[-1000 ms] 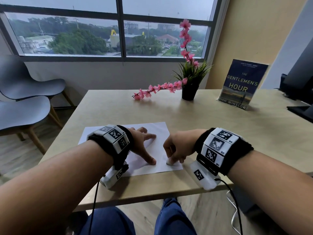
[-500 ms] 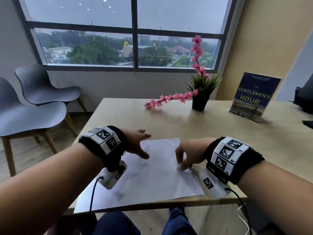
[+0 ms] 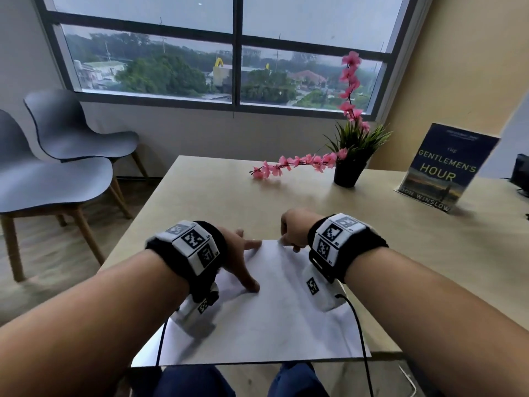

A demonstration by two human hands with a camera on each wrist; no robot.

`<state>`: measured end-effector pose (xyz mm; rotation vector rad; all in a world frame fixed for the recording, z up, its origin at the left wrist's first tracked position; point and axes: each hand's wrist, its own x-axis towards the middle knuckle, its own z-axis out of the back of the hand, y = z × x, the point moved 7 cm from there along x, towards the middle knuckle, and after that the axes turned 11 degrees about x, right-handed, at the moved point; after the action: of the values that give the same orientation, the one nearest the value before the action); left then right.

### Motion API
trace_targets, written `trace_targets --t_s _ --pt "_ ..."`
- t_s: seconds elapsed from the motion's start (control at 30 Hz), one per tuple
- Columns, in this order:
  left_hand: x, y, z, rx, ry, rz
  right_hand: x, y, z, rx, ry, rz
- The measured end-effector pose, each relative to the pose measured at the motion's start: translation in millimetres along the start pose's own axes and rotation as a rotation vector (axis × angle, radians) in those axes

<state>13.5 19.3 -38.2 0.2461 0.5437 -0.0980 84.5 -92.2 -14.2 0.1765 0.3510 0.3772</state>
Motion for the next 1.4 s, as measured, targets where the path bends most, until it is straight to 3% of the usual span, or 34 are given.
trace_targets --t_s 0.13,0.27,0.4,0.53,0.73,0.87,1.07,1.27,1.4 --pt "2.0 0.6 0.5 -0.003 -0.006 0.005 6.5 7.2 -6.1 -0.143 0.009 -0.006" --pt "5.5 0.2 -0.1 0.002 -0.019 -0.004 3.0 17.3 -9.2 -0.088 0.023 0.072" --pt "6.9 -0.5 -0.1 -0.033 -0.014 -0.025 3.5 2.0 2.0 -0.047 -0.023 0.003" --pt "8.3 -0.1 -1.9 0.004 0.005 -0.007 -2.1 1.4 1.6 -0.024 -0.01 0.047" --pt "14.0 -13.6 9.5 0.097 -0.169 -0.148 -1.7 4.3 -1.2 -0.089 0.002 0.01" --pt "20.2 -9.6 1.5 0.117 -0.099 -0.127 -2.7 15.5 -9.4 -0.099 0.018 0.059" --pt "19.4 -0.5 -4.7 0.062 0.008 -0.032 1.0 0.0 3.8 -0.018 -0.019 -0.035" --pt "21.0 -0.5 -5.2 0.06 0.003 -0.04 -3.7 16.8 -12.7 0.01 0.032 0.041" --pt "21.7 -0.5 -6.2 0.069 0.017 -0.036 1.1 8.7 -3.6 0.026 0.003 -0.004"
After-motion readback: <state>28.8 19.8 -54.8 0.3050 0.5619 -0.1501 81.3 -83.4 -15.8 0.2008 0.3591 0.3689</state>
